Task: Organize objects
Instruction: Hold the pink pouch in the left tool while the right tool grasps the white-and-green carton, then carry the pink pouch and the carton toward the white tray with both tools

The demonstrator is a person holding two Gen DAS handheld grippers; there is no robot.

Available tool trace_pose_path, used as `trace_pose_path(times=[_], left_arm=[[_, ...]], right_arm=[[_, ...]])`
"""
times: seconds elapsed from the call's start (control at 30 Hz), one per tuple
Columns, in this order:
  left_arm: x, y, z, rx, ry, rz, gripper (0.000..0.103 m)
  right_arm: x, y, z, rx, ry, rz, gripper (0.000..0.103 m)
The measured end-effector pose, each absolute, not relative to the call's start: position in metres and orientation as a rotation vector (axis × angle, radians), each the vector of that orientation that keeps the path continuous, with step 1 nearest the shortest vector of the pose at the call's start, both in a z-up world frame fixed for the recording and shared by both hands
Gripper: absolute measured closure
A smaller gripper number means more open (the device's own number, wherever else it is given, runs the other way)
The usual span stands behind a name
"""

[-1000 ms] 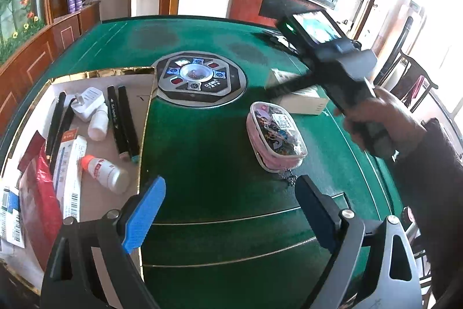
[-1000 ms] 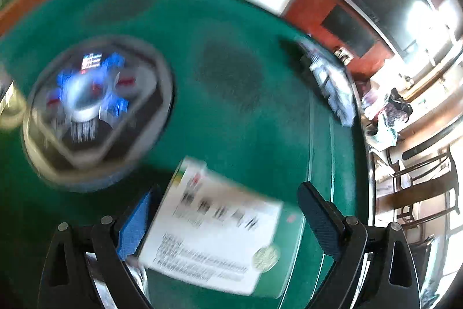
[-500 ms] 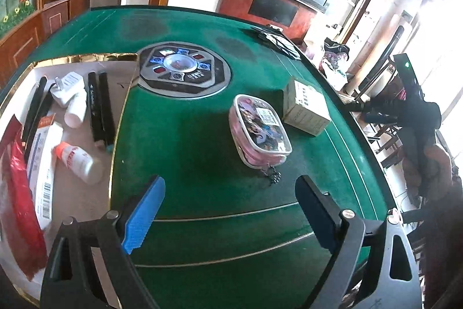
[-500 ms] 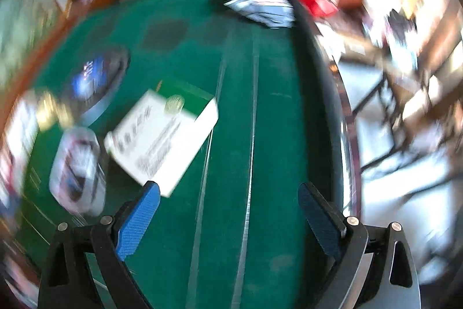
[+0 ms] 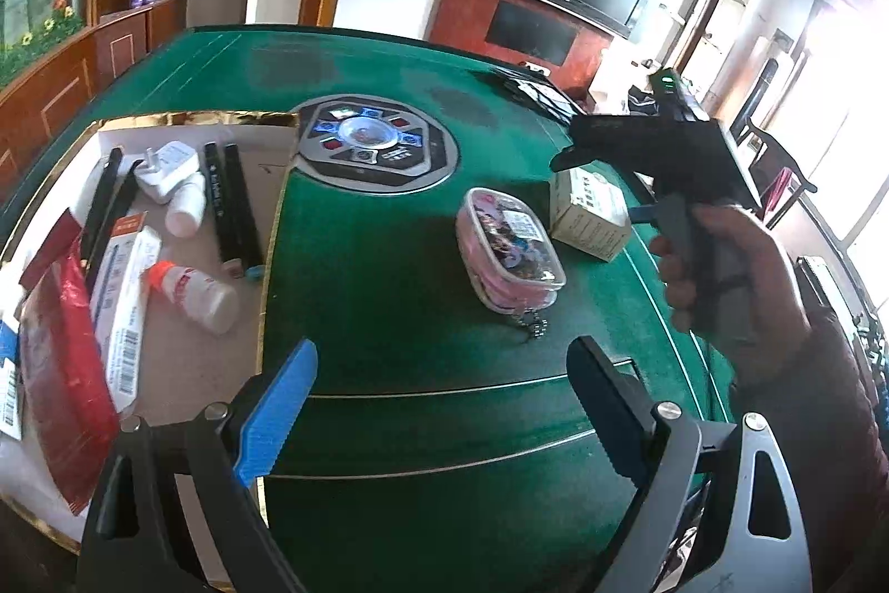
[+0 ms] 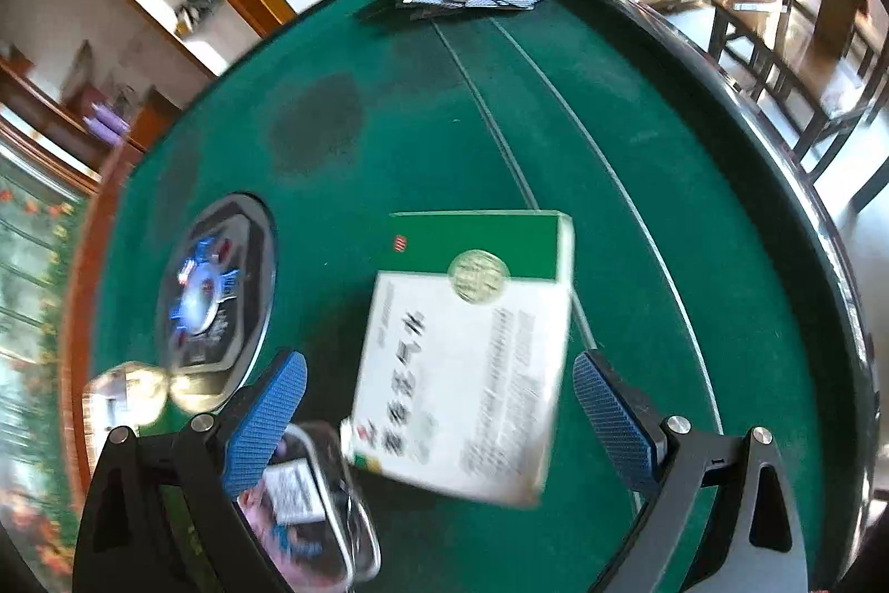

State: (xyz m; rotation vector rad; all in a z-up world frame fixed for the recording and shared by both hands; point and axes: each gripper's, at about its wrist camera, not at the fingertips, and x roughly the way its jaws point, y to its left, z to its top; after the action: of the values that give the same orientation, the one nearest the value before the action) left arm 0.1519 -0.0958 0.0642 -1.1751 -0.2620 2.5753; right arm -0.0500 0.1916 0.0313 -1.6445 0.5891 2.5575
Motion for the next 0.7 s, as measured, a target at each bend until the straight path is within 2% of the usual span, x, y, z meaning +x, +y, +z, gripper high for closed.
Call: trace_pose_path(times=[0.07, 0.1, 0.13, 0.17, 0.37, 0.47, 0.57, 0.63, 0.7], left_arm=[[0.152, -0.101, 0.064, -1.187, -0.267, 2.579, 0.012], [0.151, -0.102, 0.063, -1.191, -0.266, 2.581, 0.012], [0.151, -0.104, 0.064, -1.193, -0.265, 2.586, 0.012], [0.151, -0.106, 0.064, -1.193, -0.264, 2.591, 0.012], [0.14, -0.095, 0.064, -1.217, -0.217, 2.593, 0.012], [0.125, -0.066, 0.06, -1.233, -0.124, 2.577, 0.012], [0.107, -0.043, 0.055, -1.247, -0.079, 2.569, 0.012], [0.091, -0.031, 0.051, -1.263, -0.106, 2.562, 0.012], [0.076, -0.021, 0.048, -1.284, -0.118, 2.584, 0.012]], right_arm=[[-0.063, 0.178, 0.024, -1.632, 0.436, 2.523, 0.006], [-0.063, 0.176, 0.021, -1.639, 0.391, 2.515, 0.011], [-0.064, 0.172, 0.018, -1.648, 0.358, 2.512, 0.022], [-0.063, 0.171, 0.016, -1.66, 0.342, 2.515, 0.024], [-0.028, 0.185, 0.012, -1.602, 0.279, 2.619, 0.025], [-0.006, 0.203, 0.01, -1.535, 0.276, 2.636, 0.024], [0.015, 0.218, 0.009, -1.459, 0.344, 2.694, 0.023], [0.019, 0.229, 0.006, -1.421, 0.428, 2.751, 0.023], [0.019, 0.231, 0.005, -1.394, 0.437, 2.781, 0.023]])
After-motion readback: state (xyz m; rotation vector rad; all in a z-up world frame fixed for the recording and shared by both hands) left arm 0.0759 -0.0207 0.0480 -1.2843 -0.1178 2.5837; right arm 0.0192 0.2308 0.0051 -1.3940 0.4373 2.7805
